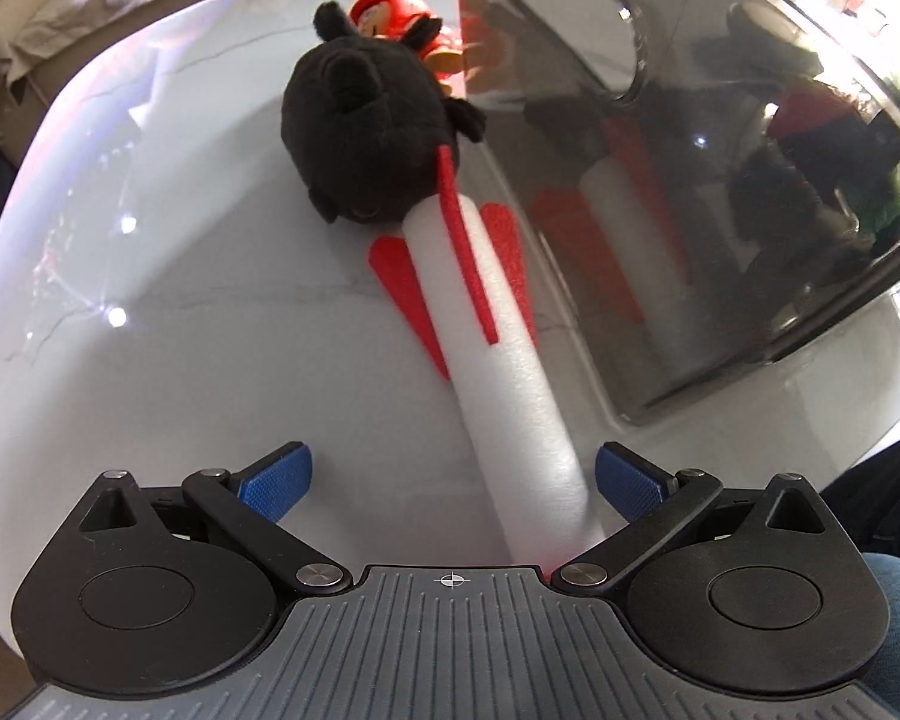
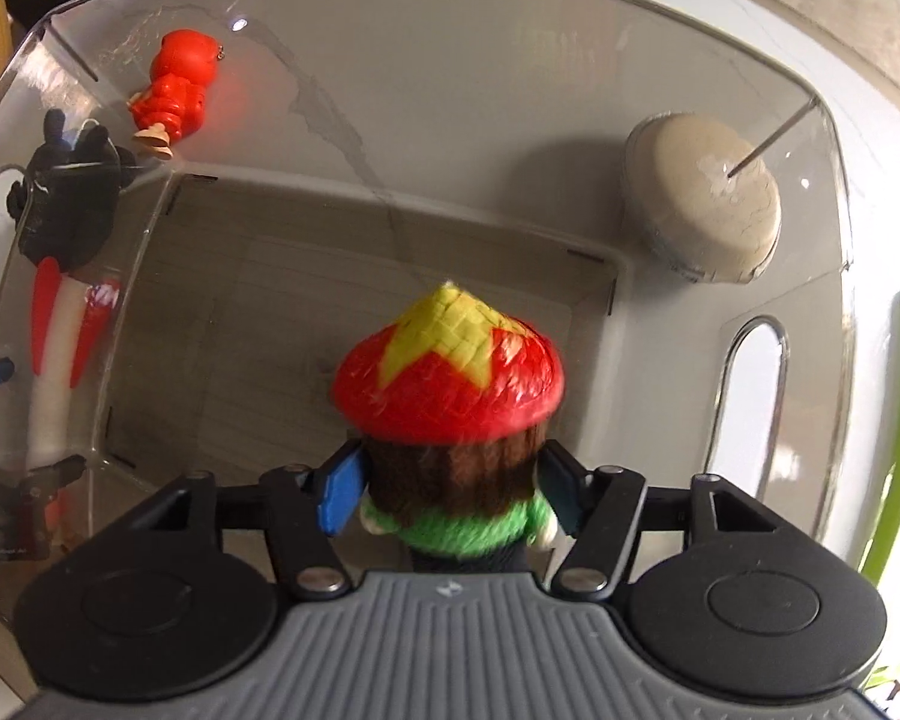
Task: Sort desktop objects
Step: 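Carry the doll over the clear box with the right tool while the left tool grasps the rocket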
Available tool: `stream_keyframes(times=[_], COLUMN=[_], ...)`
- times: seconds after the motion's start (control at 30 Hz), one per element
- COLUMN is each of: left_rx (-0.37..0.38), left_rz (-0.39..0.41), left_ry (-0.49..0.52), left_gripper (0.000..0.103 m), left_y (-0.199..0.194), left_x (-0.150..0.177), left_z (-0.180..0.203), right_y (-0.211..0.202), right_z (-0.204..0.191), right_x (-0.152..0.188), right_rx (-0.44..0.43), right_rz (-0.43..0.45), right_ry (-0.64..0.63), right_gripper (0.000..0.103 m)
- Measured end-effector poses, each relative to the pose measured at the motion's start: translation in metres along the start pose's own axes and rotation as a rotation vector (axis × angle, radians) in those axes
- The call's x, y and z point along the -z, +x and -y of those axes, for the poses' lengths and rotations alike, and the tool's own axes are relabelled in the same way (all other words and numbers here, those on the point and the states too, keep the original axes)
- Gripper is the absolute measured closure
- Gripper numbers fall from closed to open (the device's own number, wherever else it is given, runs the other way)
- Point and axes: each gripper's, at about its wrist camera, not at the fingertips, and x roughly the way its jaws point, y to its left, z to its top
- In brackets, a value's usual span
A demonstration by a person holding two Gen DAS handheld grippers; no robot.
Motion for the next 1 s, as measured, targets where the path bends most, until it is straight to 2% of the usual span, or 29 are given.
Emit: stream_keyframes(times=[0.1, 0.37, 0.43, 0.5, 0.53, 0.57, 0.6, 0.8, 0.87, 1.0], left_rx=[0.001, -0.023, -0.012, 0.007, 0.003, -0.003, -0.004, 0.04, 0.041, 0.036], left_rz=[-0.006, 0.005, 0.013, 0.024, 0.022, 0.021, 0.021, 0.059, 0.075, 0.105], left_ry=[-0.005, 0.038, 0.034, 0.013, 0.006, 0.004, 0.003, -0.027, -0.04, -0.033], left_gripper=[0.0, 0.003, 0.012, 0.042, 0.047, 0.059, 0.066, 0.069, 0.07, 0.07], left_y=[0.002, 0.005, 0.003, 0.0, -0.002, -0.003, -0.003, -0.023, -0.035, -0.064], left_x=[-0.003, -0.011, -0.011, -0.011, -0.012, -0.013, -0.012, -0.011, -0.01, -0.006], left_z=[-0.001, -0.007, -0.011, -0.015, -0.016, -0.016, -0.017, -0.031, -0.033, -0.028], right_y=[-0.004, -0.025, -0.03, -0.034, -0.036, -0.038, -0.04, -0.064, -0.072, -0.085], right_z=[0.001, 0.01, 0.012, 0.013, 0.014, 0.014, 0.016, 0.025, 0.029, 0.042], right_x=[0.0, 0.009, 0.011, 0.013, 0.014, 0.014, 0.015, 0.022, 0.025, 0.032], right_rx=[-0.037, -0.13, -0.152, -0.169, -0.176, -0.182, -0.188, -0.247, -0.241, -0.245], right_rz=[0.006, 0.054, 0.059, 0.066, 0.071, 0.077, 0.085, 0.153, 0.177, 0.217], right_ry=[0.025, 0.065, 0.076, 0.083, 0.087, 0.094, 0.103, 0.143, 0.151, 0.184], right_gripper=[0.026, 0.025, 0.025, 0.025, 0.025, 0.025, 0.025, 0.023, 0.02, 0.02])
